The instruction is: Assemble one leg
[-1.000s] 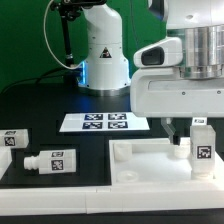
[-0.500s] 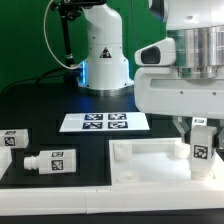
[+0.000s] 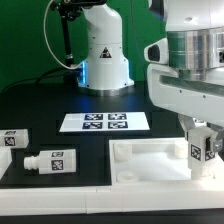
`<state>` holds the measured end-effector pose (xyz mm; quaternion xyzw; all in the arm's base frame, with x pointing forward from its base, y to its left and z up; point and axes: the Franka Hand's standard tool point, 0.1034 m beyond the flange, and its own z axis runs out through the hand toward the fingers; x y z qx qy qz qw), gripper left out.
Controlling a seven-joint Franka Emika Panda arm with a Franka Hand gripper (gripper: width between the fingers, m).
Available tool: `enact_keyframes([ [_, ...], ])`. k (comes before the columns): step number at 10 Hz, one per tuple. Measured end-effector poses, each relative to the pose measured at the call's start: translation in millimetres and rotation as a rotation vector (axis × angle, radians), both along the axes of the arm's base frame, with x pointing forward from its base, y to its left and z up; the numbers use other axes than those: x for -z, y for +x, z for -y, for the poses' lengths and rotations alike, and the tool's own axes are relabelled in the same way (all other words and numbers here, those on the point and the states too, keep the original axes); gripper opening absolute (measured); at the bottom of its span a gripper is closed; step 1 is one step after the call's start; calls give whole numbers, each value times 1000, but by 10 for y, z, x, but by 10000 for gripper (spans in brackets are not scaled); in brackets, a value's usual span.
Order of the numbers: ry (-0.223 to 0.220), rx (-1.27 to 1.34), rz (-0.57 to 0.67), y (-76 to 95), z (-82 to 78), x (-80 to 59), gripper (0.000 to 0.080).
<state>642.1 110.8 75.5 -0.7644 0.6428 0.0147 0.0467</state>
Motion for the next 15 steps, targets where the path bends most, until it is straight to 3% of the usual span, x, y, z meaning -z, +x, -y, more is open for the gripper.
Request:
enact_keyframes([
  [2, 61, 292, -17, 5, 7, 3, 284],
  [4, 59, 269, -14, 4, -3, 3, 284],
  [5, 48, 172, -9, -10, -8, 12, 339],
  [6, 33, 27, -14, -47, -36, 23, 522],
  [7, 18, -202, 7, -42, -24, 23, 522],
  [8, 18, -400, 24, -49, 5, 42, 622],
  [11, 17, -572, 31, -88, -62, 59, 648],
  [12, 3, -669, 35, -85, -66, 50, 648],
  [14, -69, -1071, 64, 11, -132, -53, 649],
  [15, -73, -1079, 74, 27, -129, -54, 649],
])
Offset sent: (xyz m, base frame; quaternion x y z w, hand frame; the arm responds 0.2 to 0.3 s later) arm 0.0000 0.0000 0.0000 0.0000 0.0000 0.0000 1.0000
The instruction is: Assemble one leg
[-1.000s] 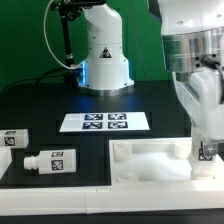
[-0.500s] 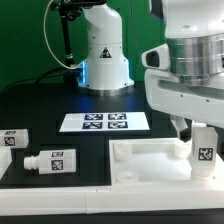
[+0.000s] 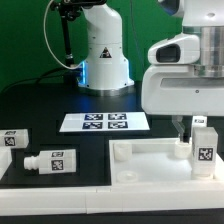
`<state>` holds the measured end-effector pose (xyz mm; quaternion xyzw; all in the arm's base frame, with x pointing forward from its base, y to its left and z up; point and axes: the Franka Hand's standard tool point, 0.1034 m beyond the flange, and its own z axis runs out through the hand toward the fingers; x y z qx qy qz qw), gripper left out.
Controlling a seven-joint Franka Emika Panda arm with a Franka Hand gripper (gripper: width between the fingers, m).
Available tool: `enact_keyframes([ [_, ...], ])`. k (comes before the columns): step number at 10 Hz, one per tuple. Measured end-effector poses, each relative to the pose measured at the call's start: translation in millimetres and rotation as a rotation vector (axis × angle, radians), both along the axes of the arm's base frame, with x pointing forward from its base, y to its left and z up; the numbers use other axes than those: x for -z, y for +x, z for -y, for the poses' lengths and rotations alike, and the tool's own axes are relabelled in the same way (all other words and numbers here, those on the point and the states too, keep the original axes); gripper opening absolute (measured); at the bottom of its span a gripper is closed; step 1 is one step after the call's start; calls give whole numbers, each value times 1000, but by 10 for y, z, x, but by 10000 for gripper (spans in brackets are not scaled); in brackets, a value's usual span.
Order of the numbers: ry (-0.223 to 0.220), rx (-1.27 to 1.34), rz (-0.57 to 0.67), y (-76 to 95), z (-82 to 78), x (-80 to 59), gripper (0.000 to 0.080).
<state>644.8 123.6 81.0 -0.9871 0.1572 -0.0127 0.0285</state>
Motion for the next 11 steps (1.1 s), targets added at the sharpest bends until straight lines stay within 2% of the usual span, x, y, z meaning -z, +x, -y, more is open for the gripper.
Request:
enact_keyframes([
  [1, 2, 32, -3, -4, 2, 6, 649],
  [2, 4, 54, -4, -4, 1, 6, 559],
  [3, 7, 133, -9, -5, -2, 7, 559],
  [4, 6, 193, -14, -9, 18, 11, 359],
  [5, 6, 245, -18, -13, 40, 16, 302],
  [8, 11, 566, -60, -50, 79, 46, 290],
  [10, 104, 971, -108, -24, 120, 57, 290],
  [11, 126, 1077, -128, -16, 140, 52, 290],
])
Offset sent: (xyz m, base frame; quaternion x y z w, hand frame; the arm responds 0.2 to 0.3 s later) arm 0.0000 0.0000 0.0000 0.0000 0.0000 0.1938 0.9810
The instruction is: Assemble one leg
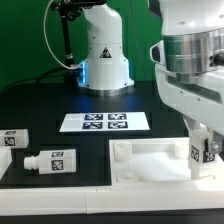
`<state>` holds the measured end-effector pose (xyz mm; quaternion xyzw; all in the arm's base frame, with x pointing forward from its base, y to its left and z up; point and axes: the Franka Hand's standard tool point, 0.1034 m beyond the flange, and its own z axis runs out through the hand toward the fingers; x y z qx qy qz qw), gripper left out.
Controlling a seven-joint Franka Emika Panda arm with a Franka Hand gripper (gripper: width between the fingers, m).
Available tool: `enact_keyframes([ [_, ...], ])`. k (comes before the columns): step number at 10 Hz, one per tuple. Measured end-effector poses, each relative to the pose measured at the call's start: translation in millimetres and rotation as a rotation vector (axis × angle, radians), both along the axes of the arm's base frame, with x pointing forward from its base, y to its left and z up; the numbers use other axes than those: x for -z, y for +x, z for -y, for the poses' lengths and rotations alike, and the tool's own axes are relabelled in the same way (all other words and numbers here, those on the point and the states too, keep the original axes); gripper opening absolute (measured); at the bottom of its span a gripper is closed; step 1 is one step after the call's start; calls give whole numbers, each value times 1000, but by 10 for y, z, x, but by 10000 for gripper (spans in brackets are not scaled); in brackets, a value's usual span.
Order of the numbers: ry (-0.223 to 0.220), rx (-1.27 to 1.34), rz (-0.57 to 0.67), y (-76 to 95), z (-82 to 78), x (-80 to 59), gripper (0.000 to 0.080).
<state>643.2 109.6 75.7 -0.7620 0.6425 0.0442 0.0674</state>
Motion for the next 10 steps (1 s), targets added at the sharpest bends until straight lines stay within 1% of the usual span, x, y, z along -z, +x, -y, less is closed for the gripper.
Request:
enact_keyframes([
  [1, 1, 43, -6, -1, -14, 0, 290],
  [3, -2, 15, -3, -4, -13, 3, 290],
  [4, -11, -58, 18, 11, 0, 0, 369],
  [5, -32, -307, 70, 28, 21, -6, 550],
  [6, -38, -493, 89, 33, 16, -24, 550],
  [7, -37, -575, 85, 16, -12, -32, 632],
  [8, -39, -633, 95, 17, -5, -30, 645],
  [10, -42, -766, 114, 16, 5, -27, 645],
])
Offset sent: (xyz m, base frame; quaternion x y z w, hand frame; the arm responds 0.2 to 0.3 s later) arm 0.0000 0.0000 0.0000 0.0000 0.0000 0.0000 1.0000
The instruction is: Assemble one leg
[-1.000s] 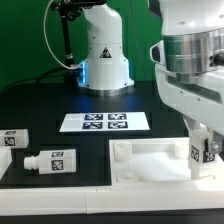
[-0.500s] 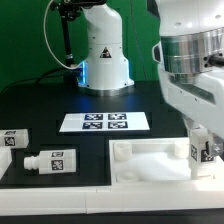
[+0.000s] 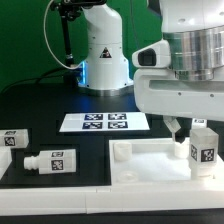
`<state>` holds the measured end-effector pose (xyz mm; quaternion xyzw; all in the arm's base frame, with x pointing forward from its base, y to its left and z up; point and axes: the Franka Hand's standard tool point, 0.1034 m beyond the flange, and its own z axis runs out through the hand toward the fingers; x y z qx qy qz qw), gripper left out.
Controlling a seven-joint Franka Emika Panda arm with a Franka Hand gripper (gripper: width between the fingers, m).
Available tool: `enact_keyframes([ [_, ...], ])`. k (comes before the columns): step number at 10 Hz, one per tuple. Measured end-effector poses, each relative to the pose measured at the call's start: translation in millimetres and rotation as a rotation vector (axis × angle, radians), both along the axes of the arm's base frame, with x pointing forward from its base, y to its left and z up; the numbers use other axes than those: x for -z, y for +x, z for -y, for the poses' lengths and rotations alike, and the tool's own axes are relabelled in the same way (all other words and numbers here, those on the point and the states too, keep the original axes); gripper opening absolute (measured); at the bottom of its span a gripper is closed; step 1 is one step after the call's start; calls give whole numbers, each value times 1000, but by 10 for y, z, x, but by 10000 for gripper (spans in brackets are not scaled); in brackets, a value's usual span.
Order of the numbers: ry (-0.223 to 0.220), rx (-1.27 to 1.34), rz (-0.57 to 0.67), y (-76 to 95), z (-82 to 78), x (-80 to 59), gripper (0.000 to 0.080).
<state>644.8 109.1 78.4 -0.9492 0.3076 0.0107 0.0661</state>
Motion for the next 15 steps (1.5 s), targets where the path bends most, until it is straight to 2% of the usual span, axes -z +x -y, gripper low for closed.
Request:
enact_keyframes([
  [3, -79, -530, 65, 6, -27, -1, 649],
  [4, -77, -520, 65, 5, -29, 1, 649],
  [5, -77, -519, 65, 5, -23, 2, 520],
  [6, -73, -466, 60, 5, -27, 4, 520],
  [7, -71, -372, 50, 4, -28, 5, 381],
  [8, -72, -312, 43, 3, -17, 9, 285],
  [10, -69, -157, 34, 9, -4, 13, 285],
  [13, -67, 323, -11, 4, 7, 21, 285],
  [15, 3, 725, -64, -3, 69, 34, 286],
])
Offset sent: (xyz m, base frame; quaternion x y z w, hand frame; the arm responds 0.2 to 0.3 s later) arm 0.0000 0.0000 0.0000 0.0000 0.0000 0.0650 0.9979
